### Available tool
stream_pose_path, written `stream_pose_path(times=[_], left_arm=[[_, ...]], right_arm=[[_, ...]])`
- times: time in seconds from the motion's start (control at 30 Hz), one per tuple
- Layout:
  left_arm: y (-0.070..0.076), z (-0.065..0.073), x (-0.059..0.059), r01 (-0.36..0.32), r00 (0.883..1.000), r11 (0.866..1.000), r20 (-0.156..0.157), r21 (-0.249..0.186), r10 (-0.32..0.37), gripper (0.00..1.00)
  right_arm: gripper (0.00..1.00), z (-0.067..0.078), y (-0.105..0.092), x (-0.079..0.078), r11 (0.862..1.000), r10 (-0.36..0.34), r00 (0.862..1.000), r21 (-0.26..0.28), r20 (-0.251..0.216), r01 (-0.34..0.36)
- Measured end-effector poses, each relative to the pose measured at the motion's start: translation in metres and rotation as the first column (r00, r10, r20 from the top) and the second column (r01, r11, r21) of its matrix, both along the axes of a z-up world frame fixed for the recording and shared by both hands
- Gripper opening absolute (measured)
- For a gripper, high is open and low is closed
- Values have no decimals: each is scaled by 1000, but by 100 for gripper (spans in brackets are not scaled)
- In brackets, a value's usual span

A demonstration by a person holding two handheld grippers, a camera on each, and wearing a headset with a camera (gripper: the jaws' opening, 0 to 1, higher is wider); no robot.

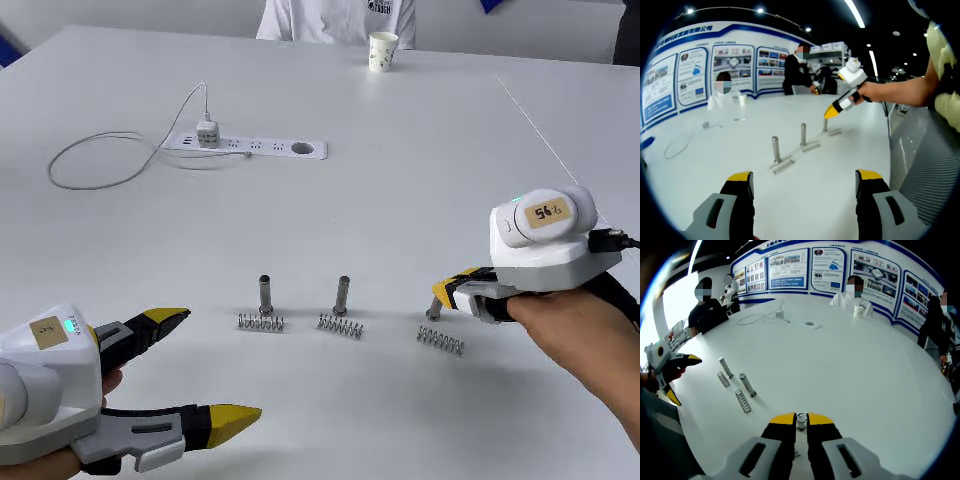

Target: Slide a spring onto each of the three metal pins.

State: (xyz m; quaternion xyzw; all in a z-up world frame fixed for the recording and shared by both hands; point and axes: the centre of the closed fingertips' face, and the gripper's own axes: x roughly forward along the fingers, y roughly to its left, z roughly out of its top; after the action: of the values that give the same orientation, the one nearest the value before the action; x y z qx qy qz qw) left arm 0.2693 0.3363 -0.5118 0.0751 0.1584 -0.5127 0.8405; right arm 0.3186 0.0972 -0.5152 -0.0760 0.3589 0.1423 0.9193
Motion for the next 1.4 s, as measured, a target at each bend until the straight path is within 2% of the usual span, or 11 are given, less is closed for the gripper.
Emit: stream_pose_path(times=[0.73, 1.4], left_arm=[[-3, 2, -2, 3, 1000, 1000, 3, -2, -3, 85], [-2, 0, -1, 1, 1000, 1000, -1, 2, -1, 85]], right_arm=[[12, 3, 0, 5, 1000, 25, 999, -6, 30, -25], [21, 10, 3, 4, 999, 52, 997, -5, 56, -51]])
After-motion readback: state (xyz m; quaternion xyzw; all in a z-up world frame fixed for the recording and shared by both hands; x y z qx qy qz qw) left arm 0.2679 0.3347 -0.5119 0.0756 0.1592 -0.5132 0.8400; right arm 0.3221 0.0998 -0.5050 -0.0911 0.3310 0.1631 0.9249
